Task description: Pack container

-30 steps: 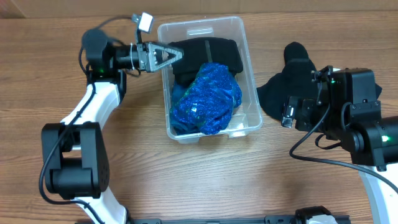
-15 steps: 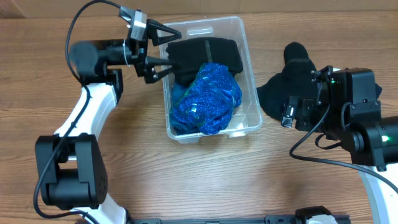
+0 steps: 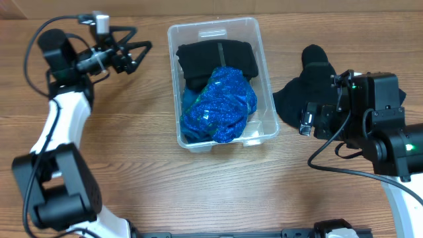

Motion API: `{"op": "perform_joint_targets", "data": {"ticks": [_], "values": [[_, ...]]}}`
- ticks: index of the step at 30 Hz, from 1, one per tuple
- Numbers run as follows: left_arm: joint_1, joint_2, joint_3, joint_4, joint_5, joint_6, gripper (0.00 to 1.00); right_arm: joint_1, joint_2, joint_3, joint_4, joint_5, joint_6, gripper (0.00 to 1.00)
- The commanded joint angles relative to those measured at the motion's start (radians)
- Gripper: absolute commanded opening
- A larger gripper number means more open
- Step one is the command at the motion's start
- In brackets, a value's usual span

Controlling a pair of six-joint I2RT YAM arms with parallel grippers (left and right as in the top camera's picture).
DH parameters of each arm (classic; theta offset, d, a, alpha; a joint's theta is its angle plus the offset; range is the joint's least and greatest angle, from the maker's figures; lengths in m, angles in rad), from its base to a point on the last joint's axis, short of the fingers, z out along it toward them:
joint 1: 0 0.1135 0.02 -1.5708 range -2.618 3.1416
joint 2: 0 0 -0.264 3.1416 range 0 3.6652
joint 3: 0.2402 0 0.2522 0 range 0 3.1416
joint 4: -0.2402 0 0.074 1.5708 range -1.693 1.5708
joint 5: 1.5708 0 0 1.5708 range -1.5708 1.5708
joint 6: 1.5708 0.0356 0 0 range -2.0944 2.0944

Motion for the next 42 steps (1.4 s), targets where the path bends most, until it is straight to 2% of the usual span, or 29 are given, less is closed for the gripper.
{"op": "perform_joint_targets", "data": {"ticks": [1, 4, 5, 7, 9, 12, 17, 22, 23, 27, 29, 30, 32, 35, 42], "values": [[-0.01, -0.19, 0.011, -0.179, -0.096, 0.204, 1.0, -0.003, -0.002, 0.002, 0.003, -0.001, -0.008, 1.0], [-0.09, -0.349, 0.011, -0.48, -0.356, 0.508, 1.0, -0.003, -0.002, 0.002, 0.003, -0.001, -0.008, 1.0], [-0.162, -0.433, 0.011, -0.605, -0.54, 0.64, 1.0, -0.003, -0.002, 0.002, 0.003, -0.001, -0.008, 1.0], [-0.249, -0.51, 0.011, -0.681, -0.657, 0.716, 1.0, -0.003, -0.002, 0.002, 0.003, -0.001, -0.008, 1.0], [-0.329, -0.561, 0.011, -0.708, -0.643, 0.739, 1.0, -0.003, -0.002, 0.002, 0.003, -0.001, -0.008, 1.0], [-0.436, -0.566, 0.011, -0.812, -0.511, 0.739, 1.0, -0.003, -0.002, 0.002, 0.003, -0.001, -0.008, 1.0], [-0.516, -0.509, 0.011, -0.921, -0.506, 0.735, 1.0, -0.003, -0.002, 0.002, 0.003, -0.001, -0.008, 1.0], [-0.527, -0.421, 0.011, -0.964, -0.682, 0.756, 1.0, -0.003, -0.002, 0.002, 0.003, -0.001, -0.008, 1.0], [-0.532, -0.405, 0.011, -0.991, -0.699, 0.784, 0.97, -0.003, -0.002, 0.002, 0.003, -0.001, -0.008, 1.0], [-0.601, -0.323, 0.011, -1.039, -0.893, 0.823, 0.7, -0.003, -0.002, 0.002, 0.003, -0.001, -0.008, 1.0], [-0.646, -0.291, 0.011, -1.043, -0.956, 0.821, 0.41, -0.003, -0.002, 0.002, 0.003, -0.001, -0.008, 1.0], [-0.66, -0.284, 0.011, -1.051, -0.962, 0.821, 0.19, -0.003, -0.002, 0.002, 0.003, -0.001, -0.008, 1.0], [-0.678, -0.276, 0.011, -1.066, -0.97, 0.825, 0.04, -0.003, -0.002, 0.002, 0.003, -0.001, -0.008, 1.0], [-0.681, -0.251, 0.009, -1.065, -1.112, 0.825, 0.04, -0.003, -0.002, 0.002, 0.003, -0.001, -0.008, 1.0], [-0.676, -0.09, 0.009, -0.978, -1.198, 0.871, 0.04, -0.003, -0.002, 0.002, 0.003, -0.001, -0.008, 1.0]]}}
